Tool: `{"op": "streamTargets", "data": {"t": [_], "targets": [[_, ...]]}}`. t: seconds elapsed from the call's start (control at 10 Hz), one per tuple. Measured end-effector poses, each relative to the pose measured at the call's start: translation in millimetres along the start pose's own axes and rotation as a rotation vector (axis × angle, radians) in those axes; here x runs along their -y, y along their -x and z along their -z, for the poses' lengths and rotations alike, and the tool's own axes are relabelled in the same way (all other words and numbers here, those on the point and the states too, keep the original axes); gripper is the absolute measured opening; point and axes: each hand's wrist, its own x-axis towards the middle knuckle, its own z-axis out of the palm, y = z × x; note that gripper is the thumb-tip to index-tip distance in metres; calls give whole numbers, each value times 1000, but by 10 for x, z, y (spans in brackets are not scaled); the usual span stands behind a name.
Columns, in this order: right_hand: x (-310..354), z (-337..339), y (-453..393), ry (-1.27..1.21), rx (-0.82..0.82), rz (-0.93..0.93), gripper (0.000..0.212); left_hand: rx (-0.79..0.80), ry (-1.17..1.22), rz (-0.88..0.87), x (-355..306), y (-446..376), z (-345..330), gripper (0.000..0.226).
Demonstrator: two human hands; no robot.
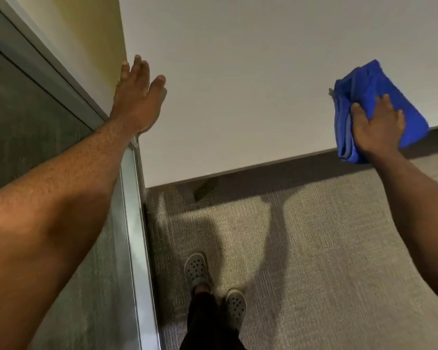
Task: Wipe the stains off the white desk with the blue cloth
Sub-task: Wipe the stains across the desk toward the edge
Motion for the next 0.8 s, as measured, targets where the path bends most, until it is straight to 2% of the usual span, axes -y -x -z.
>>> {"op": "streamTargets", "data": {"t": [0.2, 0.4, 0.5, 0.6, 0.7, 0.8], "targets": [[254, -339, 253, -165, -172, -214, 62, -10, 39, 18, -31, 52, -16, 75], [683, -586, 519, -305, -299, -306, 56, -45, 44, -48, -52, 76, -26, 68], [822, -651, 603, -304, -303, -315, 52, -39, 57, -19, -30, 35, -2, 66], [964, -713, 704, -236, -288, -310, 51, -43, 59, -111, 69, 63, -114, 56], [1046, -768, 782, -204, -299, -299, 49, 11, 146, -64, 225, -151, -228, 40], [1252, -866, 940, -161, -282, -294, 48, 828, 172, 2, 280, -135, -219, 37]]}}
